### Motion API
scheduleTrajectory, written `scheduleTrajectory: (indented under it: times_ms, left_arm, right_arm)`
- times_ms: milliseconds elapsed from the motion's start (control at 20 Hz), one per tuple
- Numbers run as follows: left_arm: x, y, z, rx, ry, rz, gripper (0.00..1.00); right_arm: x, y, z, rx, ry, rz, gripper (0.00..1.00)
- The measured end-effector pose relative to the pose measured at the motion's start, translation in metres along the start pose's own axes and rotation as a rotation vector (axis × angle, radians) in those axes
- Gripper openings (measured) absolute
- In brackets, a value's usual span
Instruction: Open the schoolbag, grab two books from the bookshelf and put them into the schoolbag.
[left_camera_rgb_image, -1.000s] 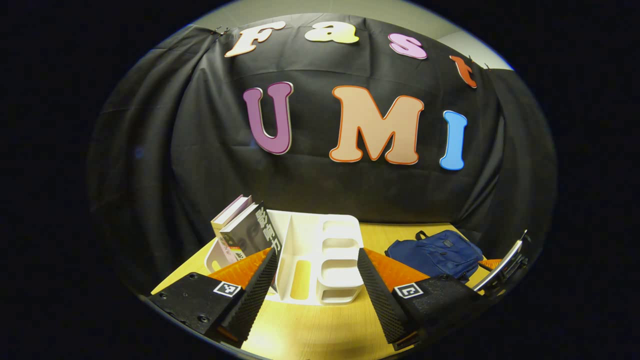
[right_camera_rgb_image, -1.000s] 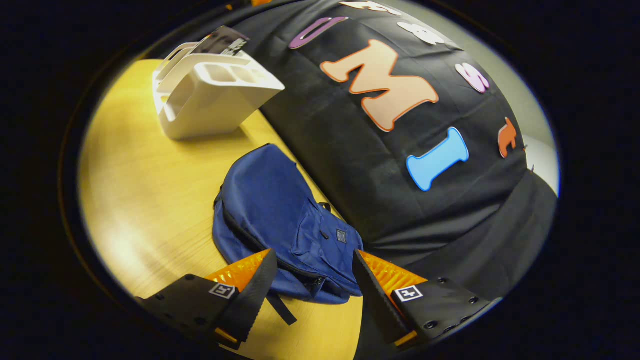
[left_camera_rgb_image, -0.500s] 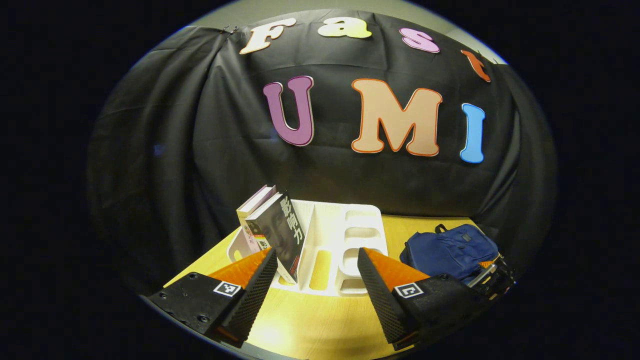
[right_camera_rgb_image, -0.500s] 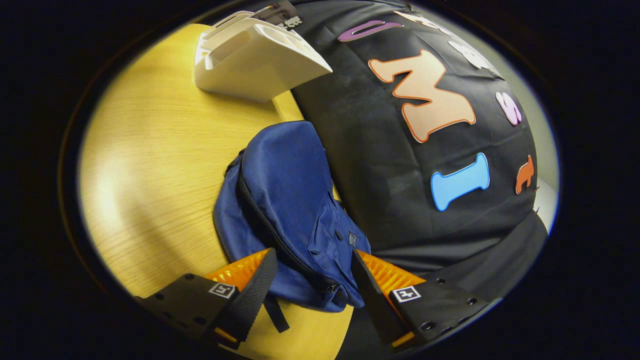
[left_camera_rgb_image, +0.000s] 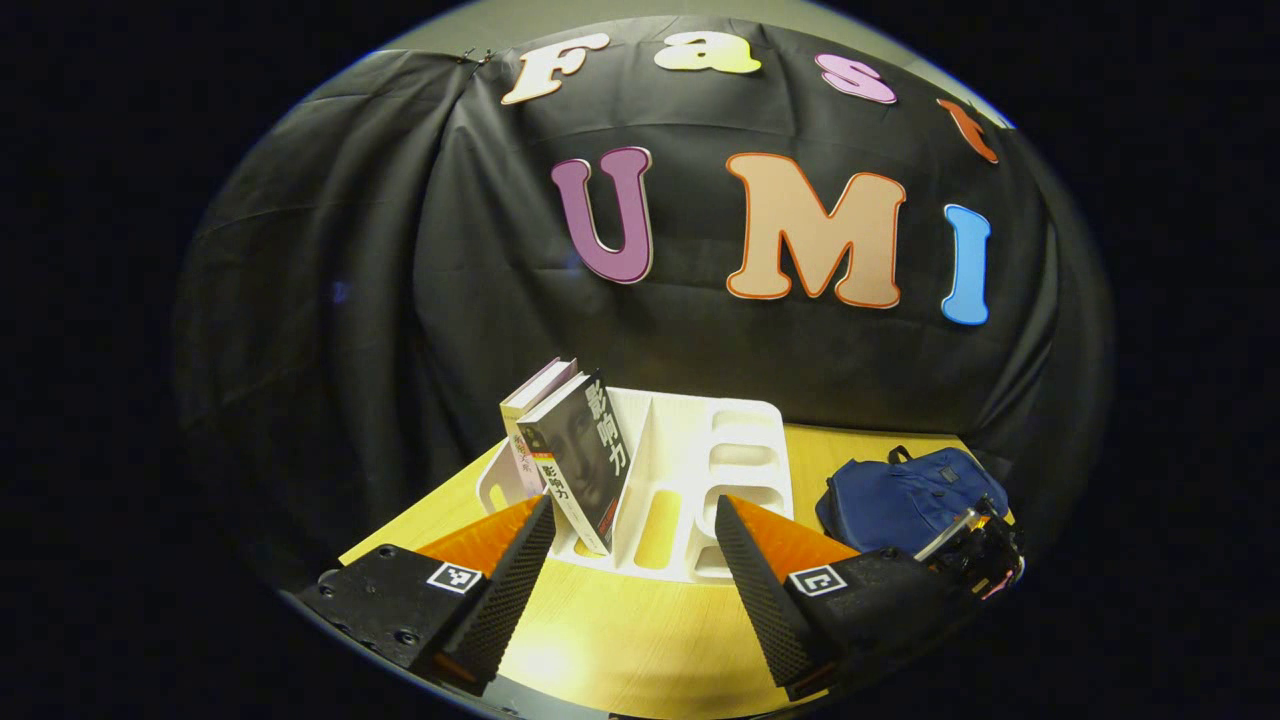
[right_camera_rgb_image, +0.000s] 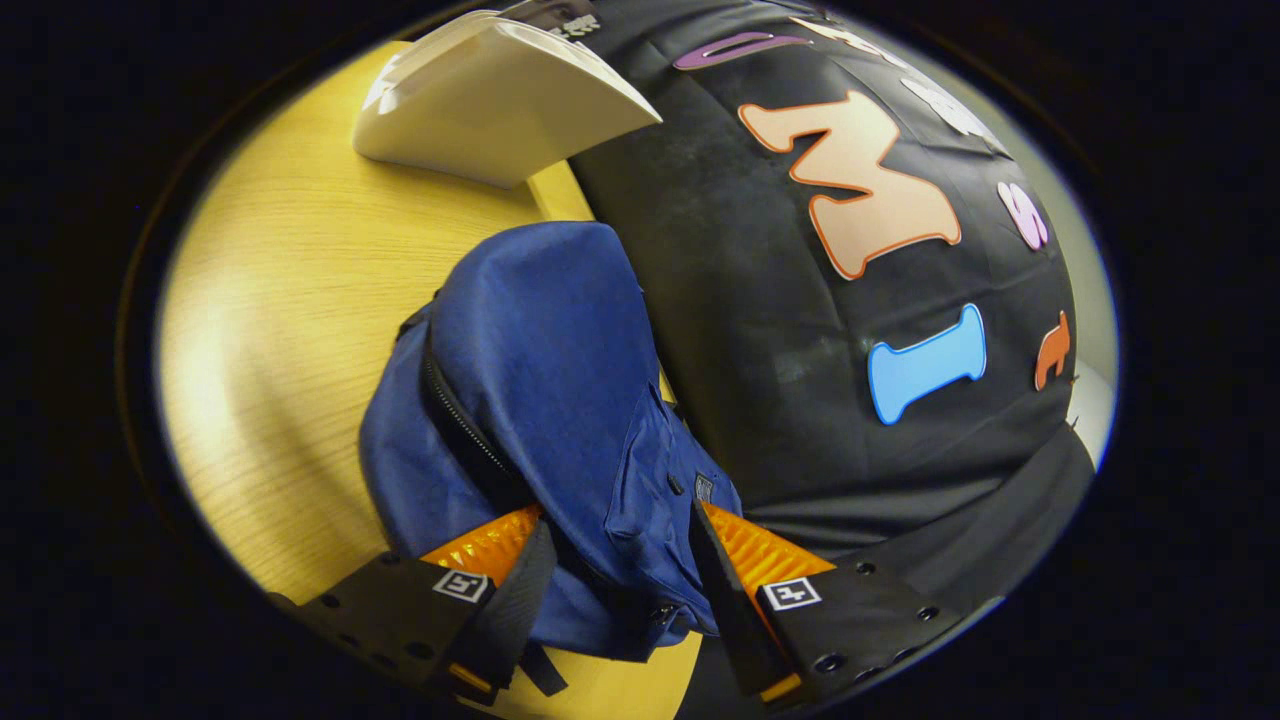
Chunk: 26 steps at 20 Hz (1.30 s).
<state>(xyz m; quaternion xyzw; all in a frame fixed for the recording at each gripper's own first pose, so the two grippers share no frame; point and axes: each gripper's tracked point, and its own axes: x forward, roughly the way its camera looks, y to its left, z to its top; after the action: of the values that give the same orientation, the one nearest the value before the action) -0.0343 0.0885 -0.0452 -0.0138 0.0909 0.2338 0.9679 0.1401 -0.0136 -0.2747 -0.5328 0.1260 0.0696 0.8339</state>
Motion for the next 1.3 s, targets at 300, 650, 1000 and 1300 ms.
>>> scheduleTrajectory:
  times_ms: [300,650,1000,1300]
  left_arm:
    - [0.002,0.015,-0.005,-0.019,0.031,0.052,0.95]
    - [0.004,0.024,-0.007,-0.010,0.046,0.096,0.95]
    - [0.017,0.027,-0.008,-0.006,0.061,0.106,0.95]
    - [0.039,0.041,-0.012,-0.006,0.096,0.108,0.95]
  right_arm:
    - [-0.001,-0.001,0.013,0.045,-0.032,-0.043,0.66]
    - [0.019,-0.020,0.030,0.119,-0.077,-0.070,0.49]
    - [0.037,-0.009,0.030,0.083,-0.058,-0.063,0.15]
    - [0.035,-0.041,0.036,0.190,-0.046,-0.085,0.09]
